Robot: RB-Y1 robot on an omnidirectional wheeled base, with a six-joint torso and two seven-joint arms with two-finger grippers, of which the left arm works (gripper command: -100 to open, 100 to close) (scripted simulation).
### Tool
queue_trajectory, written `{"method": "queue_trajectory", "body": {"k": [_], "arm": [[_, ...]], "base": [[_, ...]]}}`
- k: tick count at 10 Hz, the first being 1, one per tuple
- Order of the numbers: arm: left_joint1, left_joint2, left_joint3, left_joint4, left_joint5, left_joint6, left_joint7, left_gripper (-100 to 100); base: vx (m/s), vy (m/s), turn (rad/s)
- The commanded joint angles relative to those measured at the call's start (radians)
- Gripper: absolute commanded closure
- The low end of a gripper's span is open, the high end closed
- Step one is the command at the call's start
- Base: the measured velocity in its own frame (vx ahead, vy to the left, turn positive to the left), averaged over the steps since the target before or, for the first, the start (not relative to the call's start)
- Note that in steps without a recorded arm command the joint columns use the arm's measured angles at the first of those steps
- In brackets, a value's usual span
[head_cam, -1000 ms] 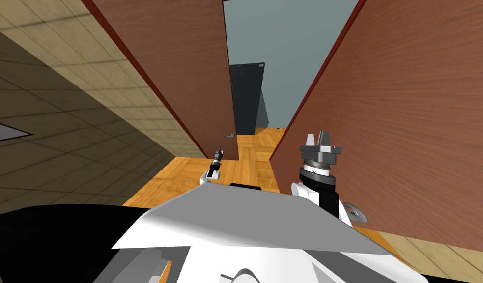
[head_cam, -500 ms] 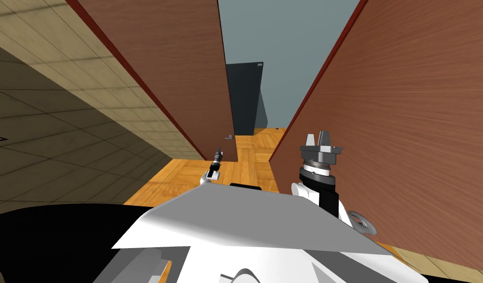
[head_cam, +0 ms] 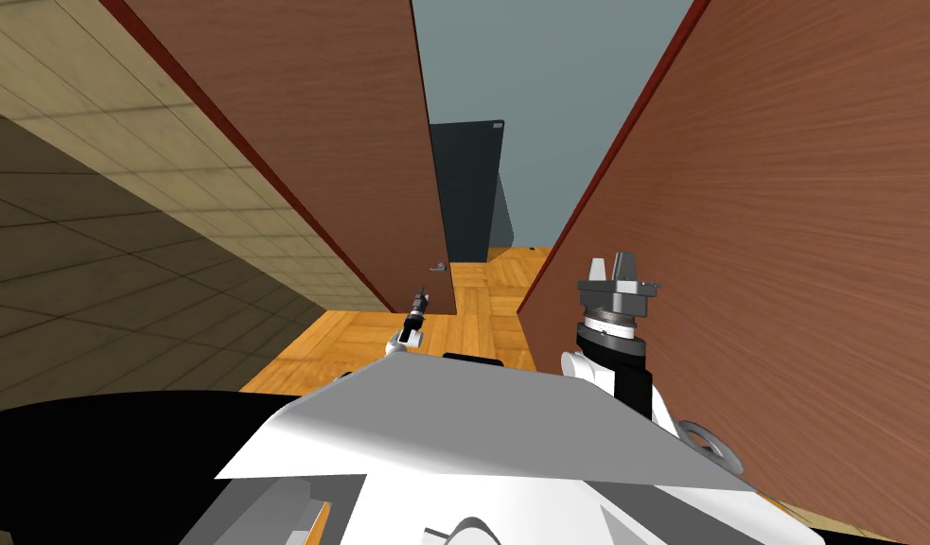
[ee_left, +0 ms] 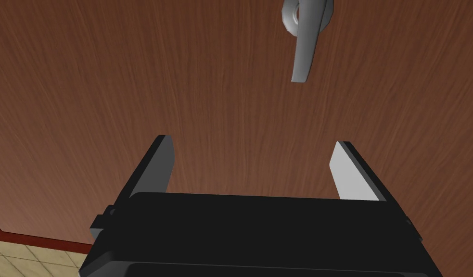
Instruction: Pull the door open
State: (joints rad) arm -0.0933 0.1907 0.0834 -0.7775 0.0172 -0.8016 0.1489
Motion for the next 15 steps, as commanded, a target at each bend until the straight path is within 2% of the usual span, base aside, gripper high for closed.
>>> {"method": "queue_trajectory", "body": {"k": [1,10,11,15], "arm": [[-0.015,0.004,0.003,0.044,0.004,-0.013,0.003,-100],[-0.094,0.020,0.017,0.254,0.023,-0.066,0.014,-100],[-0.094,0.020,0.017,0.254,0.023,-0.066,0.014,-100],[-0.114,0.024,0.021,0.308,0.028,-0.079,0.017,-100]], "base": [[0.091,-0.006,-0.031],[0.094,-0.003,-0.028],[0.057,0.000,-0.004],[0.041,0.003,-0.014]]}}
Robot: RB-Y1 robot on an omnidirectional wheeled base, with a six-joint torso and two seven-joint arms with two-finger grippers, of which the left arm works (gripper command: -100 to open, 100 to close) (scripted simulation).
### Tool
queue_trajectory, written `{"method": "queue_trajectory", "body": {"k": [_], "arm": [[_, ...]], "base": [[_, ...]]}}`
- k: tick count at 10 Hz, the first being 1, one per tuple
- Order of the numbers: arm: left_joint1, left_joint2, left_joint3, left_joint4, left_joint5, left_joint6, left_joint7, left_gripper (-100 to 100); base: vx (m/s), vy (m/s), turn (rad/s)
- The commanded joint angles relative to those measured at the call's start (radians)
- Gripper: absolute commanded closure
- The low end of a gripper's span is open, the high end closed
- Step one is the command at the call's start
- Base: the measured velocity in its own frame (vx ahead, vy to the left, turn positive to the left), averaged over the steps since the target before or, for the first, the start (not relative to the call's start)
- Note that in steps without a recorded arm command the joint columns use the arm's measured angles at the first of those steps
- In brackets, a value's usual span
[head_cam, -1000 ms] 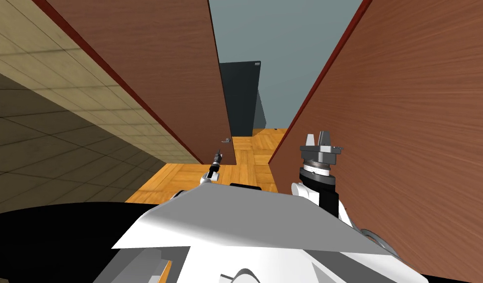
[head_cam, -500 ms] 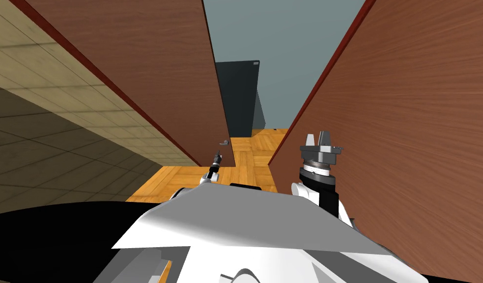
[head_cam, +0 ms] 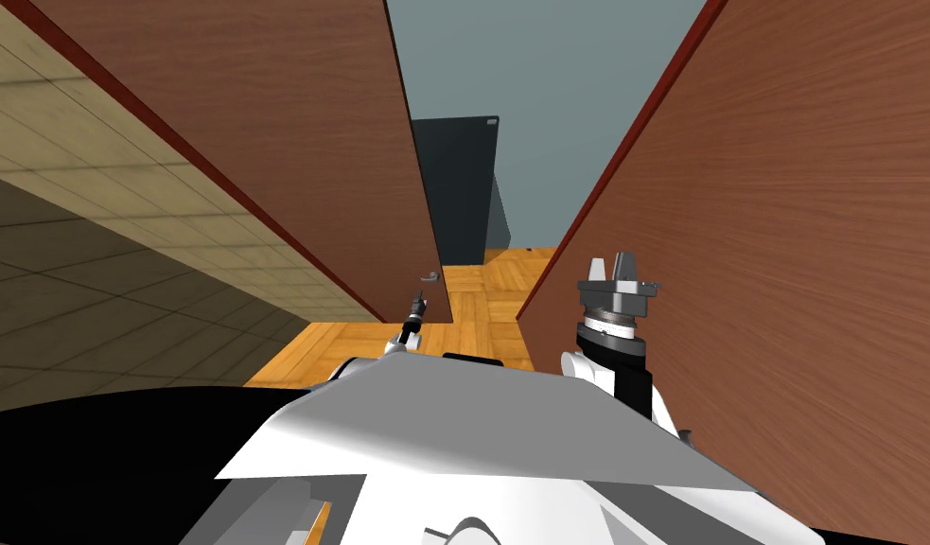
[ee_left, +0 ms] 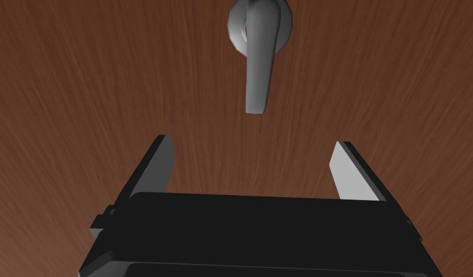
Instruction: Pull the door open
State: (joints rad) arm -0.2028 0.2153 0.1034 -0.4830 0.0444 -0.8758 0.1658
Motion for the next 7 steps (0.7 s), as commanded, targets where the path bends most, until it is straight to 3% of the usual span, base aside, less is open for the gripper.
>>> {"method": "queue_trajectory", "body": {"k": [1,2,3,4,7], "arm": [[-0.012,0.001,0.002,0.032,0.003,-0.010,0.001,-100],[-0.004,0.000,0.001,0.013,0.002,-0.003,0.000,-100],[0.011,0.019,0.009,0.021,0.008,-0.017,0.016,-100],[0.011,0.019,0.009,0.001,0.008,-0.017,0.016,-100],[0.011,0.019,0.009,0.021,0.008,-0.017,0.016,-100]], "base": [[0.066,0.002,-0.024],[0.028,0.002,-0.005],[0.123,-0.052,-0.146],[0.170,-0.048,-0.070],[0.036,-0.001,0.005]]}}
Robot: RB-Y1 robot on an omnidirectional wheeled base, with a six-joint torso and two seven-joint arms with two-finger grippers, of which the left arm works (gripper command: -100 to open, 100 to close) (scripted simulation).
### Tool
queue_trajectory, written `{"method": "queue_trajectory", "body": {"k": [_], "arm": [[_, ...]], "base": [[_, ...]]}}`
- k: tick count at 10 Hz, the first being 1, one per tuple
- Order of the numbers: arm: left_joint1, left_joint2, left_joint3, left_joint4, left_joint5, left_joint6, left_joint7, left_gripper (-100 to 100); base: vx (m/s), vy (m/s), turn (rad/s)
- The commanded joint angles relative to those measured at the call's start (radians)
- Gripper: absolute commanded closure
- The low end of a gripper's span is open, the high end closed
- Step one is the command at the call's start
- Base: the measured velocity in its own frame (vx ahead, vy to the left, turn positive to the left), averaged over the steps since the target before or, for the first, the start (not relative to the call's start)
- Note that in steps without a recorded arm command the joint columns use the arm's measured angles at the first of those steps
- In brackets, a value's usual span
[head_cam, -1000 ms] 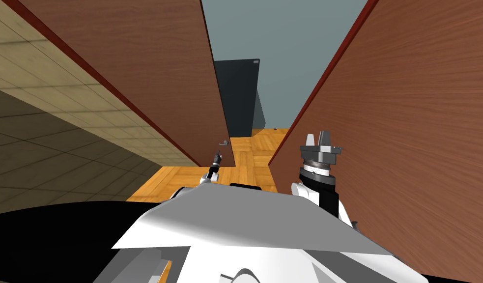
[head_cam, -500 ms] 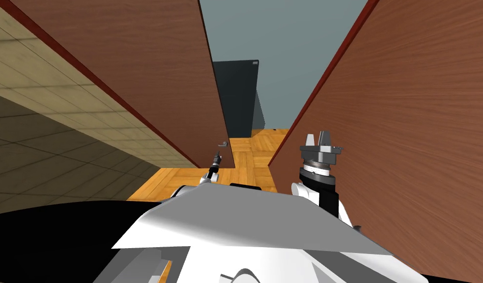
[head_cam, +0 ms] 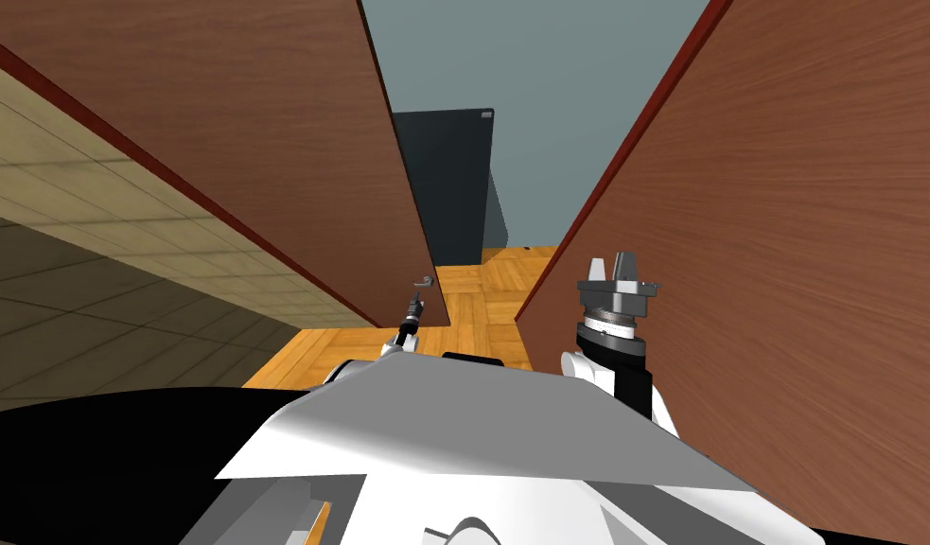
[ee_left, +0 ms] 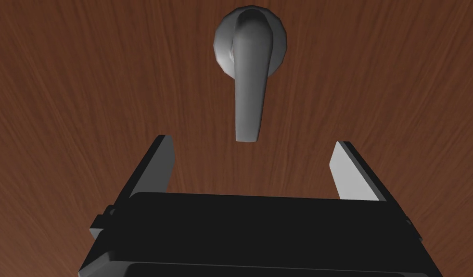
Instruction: Pull the door open
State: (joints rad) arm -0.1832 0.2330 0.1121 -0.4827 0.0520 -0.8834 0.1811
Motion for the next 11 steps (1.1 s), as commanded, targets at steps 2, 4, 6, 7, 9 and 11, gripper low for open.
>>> {"method": "queue_trajectory", "body": {"k": [2,4,6,7,9,11], "arm": [[0.009,0.025,0.010,0.028,0.008,-0.026,0.020,-100],[0.030,0.051,0.020,0.036,0.016,-0.043,0.042,-100],[0.035,0.057,0.022,0.038,0.018,-0.048,0.047,-100],[0.040,0.063,0.025,0.040,0.020,-0.052,0.052,-100],[0.052,0.080,0.031,0.046,0.025,-0.063,0.066,-100],[0.066,0.097,0.038,0.051,0.031,-0.075,0.080,-100]], "base": [[0.140,-0.021,-0.134],[0.126,-0.012,-0.072],[0.158,-0.013,-0.073],[0.064,-0.015,-0.028],[0.138,0.010,-0.097],[0.094,0.012,-0.043]]}}
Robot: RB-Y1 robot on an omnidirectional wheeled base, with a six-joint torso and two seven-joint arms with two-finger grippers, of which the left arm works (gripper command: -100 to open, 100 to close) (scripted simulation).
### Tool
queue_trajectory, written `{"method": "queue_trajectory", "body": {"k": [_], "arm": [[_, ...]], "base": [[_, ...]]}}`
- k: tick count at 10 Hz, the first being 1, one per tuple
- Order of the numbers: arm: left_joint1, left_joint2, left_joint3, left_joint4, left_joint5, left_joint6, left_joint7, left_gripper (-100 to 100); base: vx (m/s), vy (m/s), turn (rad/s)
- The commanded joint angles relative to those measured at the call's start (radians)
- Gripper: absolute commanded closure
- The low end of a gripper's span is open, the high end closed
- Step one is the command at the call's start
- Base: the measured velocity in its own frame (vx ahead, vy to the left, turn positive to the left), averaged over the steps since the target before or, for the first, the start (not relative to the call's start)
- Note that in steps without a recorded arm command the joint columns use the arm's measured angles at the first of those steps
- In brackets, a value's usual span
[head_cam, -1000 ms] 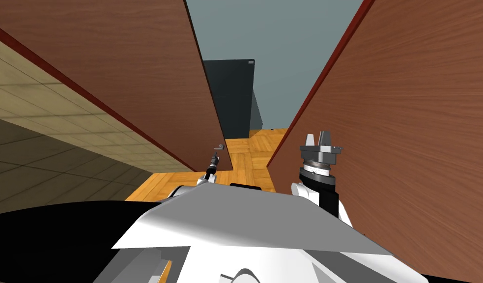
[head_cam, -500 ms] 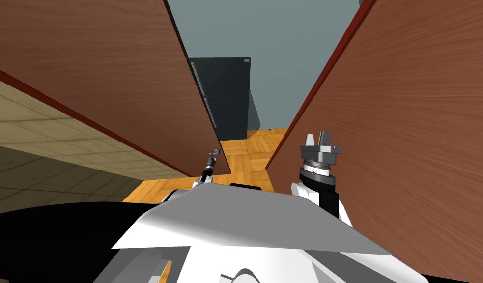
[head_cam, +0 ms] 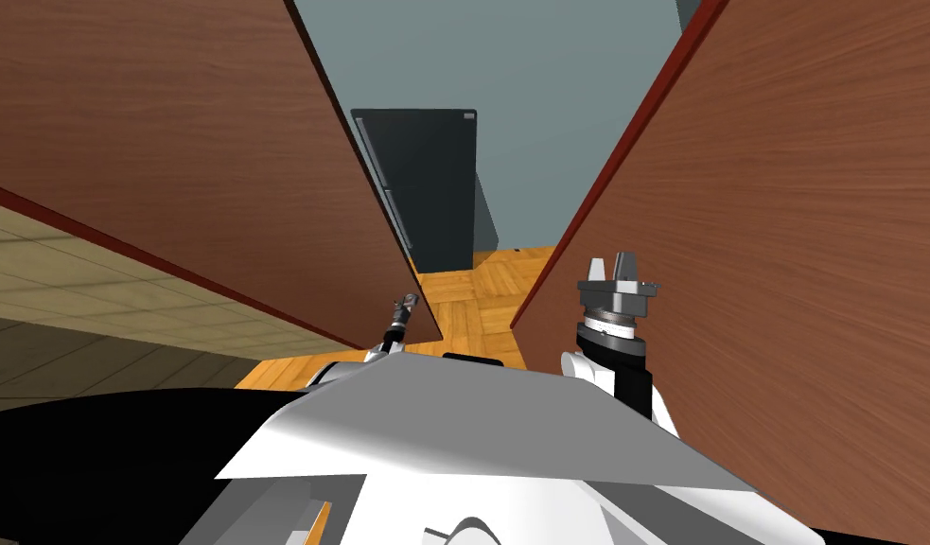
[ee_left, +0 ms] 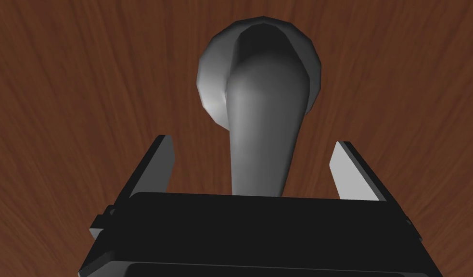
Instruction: Pull the door open
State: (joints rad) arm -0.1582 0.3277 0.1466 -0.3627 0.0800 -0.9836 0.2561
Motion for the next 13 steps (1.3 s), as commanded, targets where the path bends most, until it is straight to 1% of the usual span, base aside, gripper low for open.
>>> {"method": "queue_trajectory", "body": {"k": [1,2,3,4,5,10,13], "arm": [[0.041,0.002,0.004,-0.050,0.003,0.025,0.005,-100],[0.041,0.002,0.004,-0.050,0.003,0.025,0.005,-100],[0.041,0.002,0.004,-0.069,0.003,0.025,0.005,-100],[0.038,0.002,0.003,-0.058,0.003,0.023,0.005,-100],[0.038,0.002,0.003,-0.058,0.003,0.023,0.005,100],[0.038,0.002,0.003,-0.058,0.003,0.023,0.005,100],[0.040,0.003,0.002,-0.060,-0.005,0.024,0.010,100]], "base": [[0.129,0.017,-0.065],[0.056,0.007,0.003],[0.009,-0.003,0.009],[0.000,0.000,0.000],[0.000,0.000,0.000],[-0.001,0.000,0.002],[-0.139,0.024,-0.109]]}}
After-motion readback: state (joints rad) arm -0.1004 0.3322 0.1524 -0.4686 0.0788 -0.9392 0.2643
